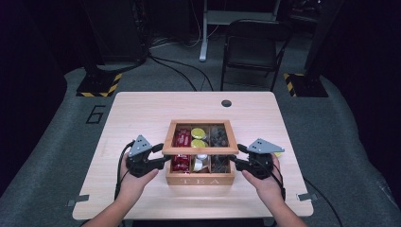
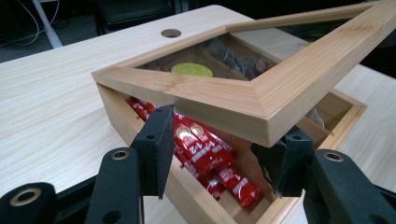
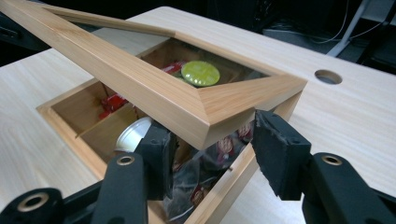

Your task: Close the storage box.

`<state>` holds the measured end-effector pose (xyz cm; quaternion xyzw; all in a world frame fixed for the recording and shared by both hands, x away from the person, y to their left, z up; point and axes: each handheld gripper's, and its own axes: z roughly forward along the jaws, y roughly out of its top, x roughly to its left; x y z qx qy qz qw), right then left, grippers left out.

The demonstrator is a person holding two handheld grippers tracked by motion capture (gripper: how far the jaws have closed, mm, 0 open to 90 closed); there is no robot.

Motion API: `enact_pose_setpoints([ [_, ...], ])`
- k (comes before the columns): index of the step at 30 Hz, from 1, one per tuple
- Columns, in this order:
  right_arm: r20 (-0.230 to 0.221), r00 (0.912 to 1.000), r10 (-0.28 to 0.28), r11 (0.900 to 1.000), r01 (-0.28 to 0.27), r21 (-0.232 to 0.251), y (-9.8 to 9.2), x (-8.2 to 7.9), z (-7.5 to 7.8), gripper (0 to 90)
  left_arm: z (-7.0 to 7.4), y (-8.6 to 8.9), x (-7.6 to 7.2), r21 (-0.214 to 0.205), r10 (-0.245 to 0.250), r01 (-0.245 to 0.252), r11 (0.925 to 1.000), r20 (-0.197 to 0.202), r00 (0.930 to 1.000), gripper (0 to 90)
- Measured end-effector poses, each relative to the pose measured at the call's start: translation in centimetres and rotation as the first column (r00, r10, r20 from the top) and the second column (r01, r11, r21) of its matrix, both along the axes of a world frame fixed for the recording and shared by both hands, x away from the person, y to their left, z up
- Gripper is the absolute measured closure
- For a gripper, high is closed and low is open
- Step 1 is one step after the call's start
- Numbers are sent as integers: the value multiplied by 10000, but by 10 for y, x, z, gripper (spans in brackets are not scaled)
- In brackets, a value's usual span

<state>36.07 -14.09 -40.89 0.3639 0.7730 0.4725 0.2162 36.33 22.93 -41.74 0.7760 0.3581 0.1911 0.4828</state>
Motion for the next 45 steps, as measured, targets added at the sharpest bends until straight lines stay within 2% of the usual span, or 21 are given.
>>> enact_pose_setpoints([
  [8, -169, 9998, 105, 9997, -109, -222, 0, -8, -14, 472, -16, 1, -7, 51, -71, 72, 10000, -233, 9997, 487],
  [13, -222, 9996, 150, 9995, -156, -265, 0, -11, -19, 470, -22, 1, -9, 183, -151, 155, 9997, -227, 9996, 478],
  [14, -303, 9994, 136, 9995, -144, -268, 0, -12, -23, 467, -25, 1, -9, 166, -117, 119, 9998, -151, 9998, 477],
  [19, -427, 9989, 169, 9989, -187, -433, 1, -13, -29, 468, -35, 2, -13, 0, -125, 125, 9999, -330, 9994, 478],
  [28, -543, 9979, 341, 9973, -375, -633, 2, -18, -44, 471, -51, 3, -15, 185, -161, 170, 9997, -443, 9989, 457],
  [31, -615, 9975, 343, 9973, -382, -633, 2, -19, -47, 471, -53, 3, -16, 208, -237, 249, 9995, -548, 9982, 456],
  [33, -756, 9964, 383, 9971, -431, -630, 3, -20, -49, 471, -53, 2, -18, 364, -346, 366, 9987, -544, 9979, 456],
  [41, -961, 9946, 390, 9963, -461, -726, 4, -21, -52, 466, -55, 0, -22, 364, -557, 579, 9977, -590, 9967, 440],
  [45, -1262, 9909, 461, 9960, -553, -703, 4, -21, -54, 450, -56, -2, -23, 468, -675, 710, 9964, -743, 9950, 430],
])
